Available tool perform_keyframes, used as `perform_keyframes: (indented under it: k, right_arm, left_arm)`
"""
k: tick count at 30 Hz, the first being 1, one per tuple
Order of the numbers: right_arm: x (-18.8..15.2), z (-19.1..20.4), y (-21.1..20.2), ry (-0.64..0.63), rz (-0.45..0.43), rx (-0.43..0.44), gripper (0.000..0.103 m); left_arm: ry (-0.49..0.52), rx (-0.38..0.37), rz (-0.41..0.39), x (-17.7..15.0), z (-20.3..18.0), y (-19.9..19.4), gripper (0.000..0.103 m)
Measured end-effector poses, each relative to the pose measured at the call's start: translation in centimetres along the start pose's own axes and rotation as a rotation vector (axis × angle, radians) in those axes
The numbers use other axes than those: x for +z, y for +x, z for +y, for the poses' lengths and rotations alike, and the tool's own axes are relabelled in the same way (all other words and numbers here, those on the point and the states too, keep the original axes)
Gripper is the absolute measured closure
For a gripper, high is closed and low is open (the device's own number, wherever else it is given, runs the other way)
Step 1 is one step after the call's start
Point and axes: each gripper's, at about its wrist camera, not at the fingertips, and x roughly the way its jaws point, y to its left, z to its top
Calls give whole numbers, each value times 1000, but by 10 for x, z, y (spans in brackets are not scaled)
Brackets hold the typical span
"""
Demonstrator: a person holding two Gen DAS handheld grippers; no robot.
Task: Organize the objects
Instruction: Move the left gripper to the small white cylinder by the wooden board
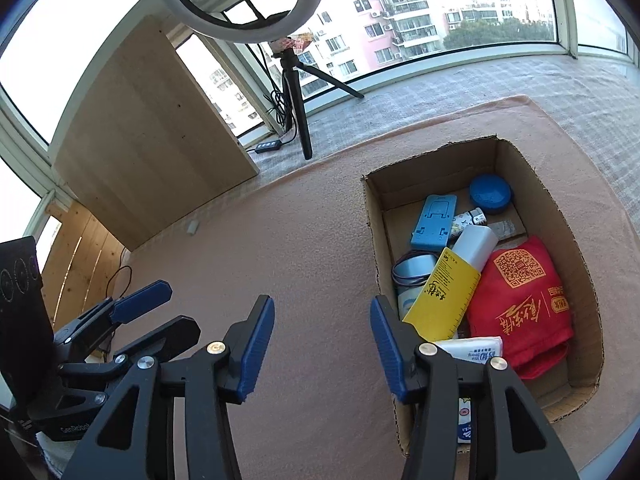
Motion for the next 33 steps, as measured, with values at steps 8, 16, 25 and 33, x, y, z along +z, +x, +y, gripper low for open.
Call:
perform_keyframes:
  k: [8, 16, 25, 33]
  right_arm:
    - [-11, 47, -2, -120, 10, -5, 57]
    - [-13, 67, -1, -157, 27, 0, 50]
    - [-13, 71, 2, -135, 54, 8, 50]
    - [-10, 72, 11, -125, 73, 8, 50]
  left_arm:
    - [-115, 96, -51, 17, 77, -27, 23]
    - [-207, 189, -53, 48, 160, -27, 23]
    - [-293, 311, -35, 86, 247, -9, 24]
    - [-330, 306, 75, 99, 292, 56, 38]
